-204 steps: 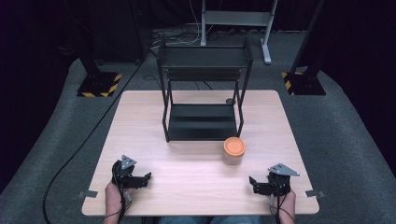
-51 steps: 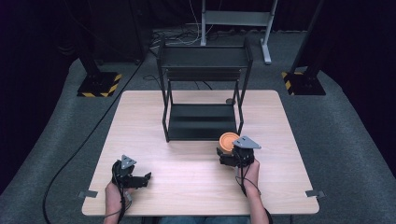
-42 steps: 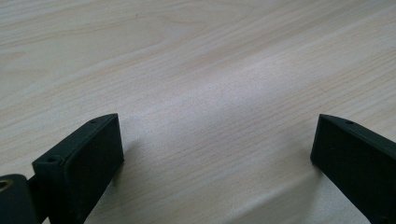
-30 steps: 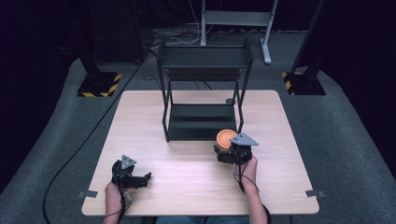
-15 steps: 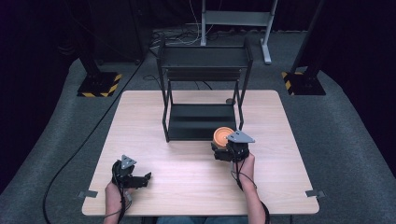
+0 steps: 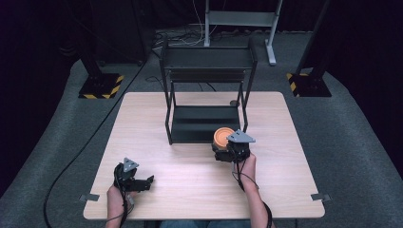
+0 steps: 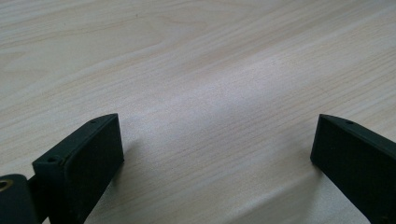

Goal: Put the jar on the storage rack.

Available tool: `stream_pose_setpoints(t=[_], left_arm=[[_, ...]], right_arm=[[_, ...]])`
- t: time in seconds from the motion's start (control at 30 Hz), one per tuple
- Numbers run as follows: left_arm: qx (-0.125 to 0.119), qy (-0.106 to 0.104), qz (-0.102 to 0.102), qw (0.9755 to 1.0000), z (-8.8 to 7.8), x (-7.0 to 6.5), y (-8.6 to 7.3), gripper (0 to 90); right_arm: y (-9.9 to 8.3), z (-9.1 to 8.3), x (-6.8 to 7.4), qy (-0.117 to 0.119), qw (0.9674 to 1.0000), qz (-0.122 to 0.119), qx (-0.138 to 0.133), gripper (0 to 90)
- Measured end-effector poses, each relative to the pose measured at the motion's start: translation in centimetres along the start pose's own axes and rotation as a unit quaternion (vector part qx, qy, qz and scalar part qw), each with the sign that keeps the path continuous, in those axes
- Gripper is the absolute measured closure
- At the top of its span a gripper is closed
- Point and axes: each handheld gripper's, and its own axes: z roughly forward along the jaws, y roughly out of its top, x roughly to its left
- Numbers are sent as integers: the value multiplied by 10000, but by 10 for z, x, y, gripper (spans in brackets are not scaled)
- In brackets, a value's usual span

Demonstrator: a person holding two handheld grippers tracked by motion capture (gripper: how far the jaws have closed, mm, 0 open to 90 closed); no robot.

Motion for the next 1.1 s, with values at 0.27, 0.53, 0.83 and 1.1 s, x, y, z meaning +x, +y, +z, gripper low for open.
stream_pose_setpoints(t=[0.27,0.53,0.83,1.1], left_arm=[[1,0,1,10000,0,0,0,20],[1,-1,1,10000,0,0,0,20],[0,0,0,10000,0,0,0,20],[-1,3,2,10000,0,0,0,20]], right_arm=[[3,6,2,53,10000,-6,9,90],[5,11,2,89,9999,43,23,90],[9,17,0,108,9999,72,55,90],[12,21,2,124,9999,51,50,90]])
